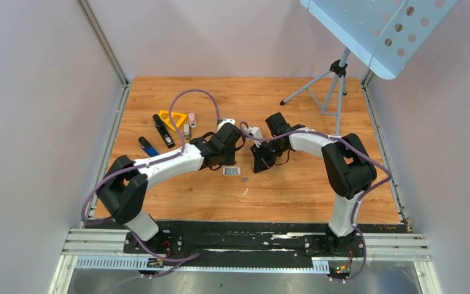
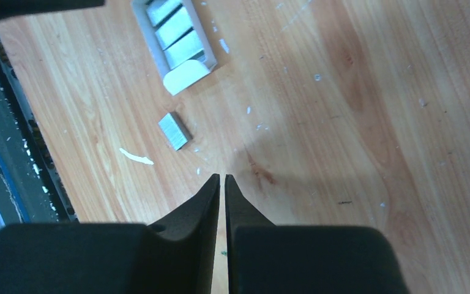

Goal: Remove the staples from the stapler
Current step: Place the staple in the staple box.

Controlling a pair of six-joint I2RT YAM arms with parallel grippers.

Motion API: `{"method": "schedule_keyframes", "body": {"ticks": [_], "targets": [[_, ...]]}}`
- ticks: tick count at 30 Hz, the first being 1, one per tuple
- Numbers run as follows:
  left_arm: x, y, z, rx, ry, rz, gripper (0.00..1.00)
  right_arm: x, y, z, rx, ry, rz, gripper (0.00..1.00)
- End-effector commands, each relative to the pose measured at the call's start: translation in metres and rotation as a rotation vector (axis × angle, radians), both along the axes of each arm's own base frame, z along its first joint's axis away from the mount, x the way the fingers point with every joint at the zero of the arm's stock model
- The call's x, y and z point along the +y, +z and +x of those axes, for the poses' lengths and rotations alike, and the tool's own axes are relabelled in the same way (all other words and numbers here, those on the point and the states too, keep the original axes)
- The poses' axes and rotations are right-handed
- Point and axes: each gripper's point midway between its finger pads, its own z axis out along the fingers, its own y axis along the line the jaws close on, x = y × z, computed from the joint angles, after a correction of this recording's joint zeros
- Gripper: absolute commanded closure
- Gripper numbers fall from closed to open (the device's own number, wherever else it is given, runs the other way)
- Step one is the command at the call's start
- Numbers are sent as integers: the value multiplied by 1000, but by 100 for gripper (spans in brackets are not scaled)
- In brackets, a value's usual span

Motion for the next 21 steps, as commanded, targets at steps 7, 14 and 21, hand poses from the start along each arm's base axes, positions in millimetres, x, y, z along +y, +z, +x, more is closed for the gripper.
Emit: {"method": "schedule_keyframes", "body": {"ticks": [7,14,21], "targets": [[16,109,3,-405,-67,-187,44,-9,75,-13,-117,120,211,87],[52,155,-18,-681,-52,-338,0,-24,129,-9,-166,171,339,78],[41,162,-50,-752,-203,-526,0,-31,149,-13,-243,275,375,58]]}}
